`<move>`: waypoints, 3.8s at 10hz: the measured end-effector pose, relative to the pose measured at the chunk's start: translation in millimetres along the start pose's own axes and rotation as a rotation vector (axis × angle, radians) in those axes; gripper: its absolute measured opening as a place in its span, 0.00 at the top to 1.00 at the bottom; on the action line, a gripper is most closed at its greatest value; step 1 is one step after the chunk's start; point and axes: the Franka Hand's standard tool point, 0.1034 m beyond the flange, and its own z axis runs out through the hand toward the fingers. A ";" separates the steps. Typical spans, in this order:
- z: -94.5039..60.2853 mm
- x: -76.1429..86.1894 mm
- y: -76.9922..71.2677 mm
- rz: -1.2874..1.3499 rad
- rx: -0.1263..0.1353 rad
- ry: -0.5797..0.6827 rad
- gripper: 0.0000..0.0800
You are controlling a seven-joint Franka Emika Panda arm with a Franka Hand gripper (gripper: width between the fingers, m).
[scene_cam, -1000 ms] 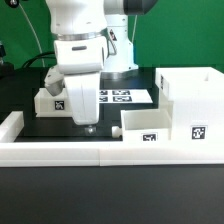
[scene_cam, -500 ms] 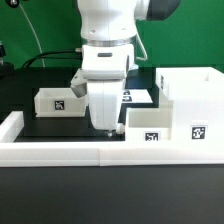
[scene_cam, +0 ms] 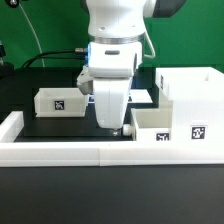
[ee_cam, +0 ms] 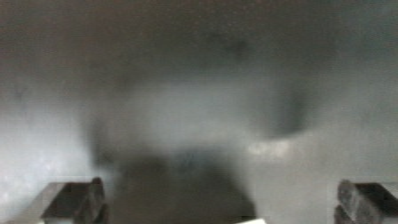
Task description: Assemble drawer
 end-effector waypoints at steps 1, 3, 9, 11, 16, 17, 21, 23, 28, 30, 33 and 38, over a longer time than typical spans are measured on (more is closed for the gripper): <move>0.1 0.2 -0.1 0.000 0.000 0.000 0.19; 1.3 -4.7 -1.4 -0.012 0.004 -0.001 0.19; 4.1 5.1 -6.1 -0.027 0.009 0.003 0.19; 2.9 15.5 -6.8 -0.033 0.012 0.004 0.19; 1.3 47.9 -11.6 -0.018 0.019 -0.006 0.19; 1.1 45.8 -11.0 -0.016 0.019 -0.006 0.19; 4.9 14.4 -13.5 0.021 0.027 -0.006 0.19; 8.0 0.2 -21.0 0.038 0.022 -0.004 0.19; -8.1 -35.6 -55.5 0.154 -0.067 0.003 0.19; -7.3 -34.7 -54.2 0.158 -0.063 0.003 0.19; -7.3 -36.8 -54.8 0.292 -0.061 0.013 0.19; -31.9 -59.1 -84.0 0.801 -0.146 0.077 0.19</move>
Offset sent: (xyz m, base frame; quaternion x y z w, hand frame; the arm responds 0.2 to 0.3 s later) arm 0.0000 0.0000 0.0000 0.0000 0.0000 0.0000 1.0000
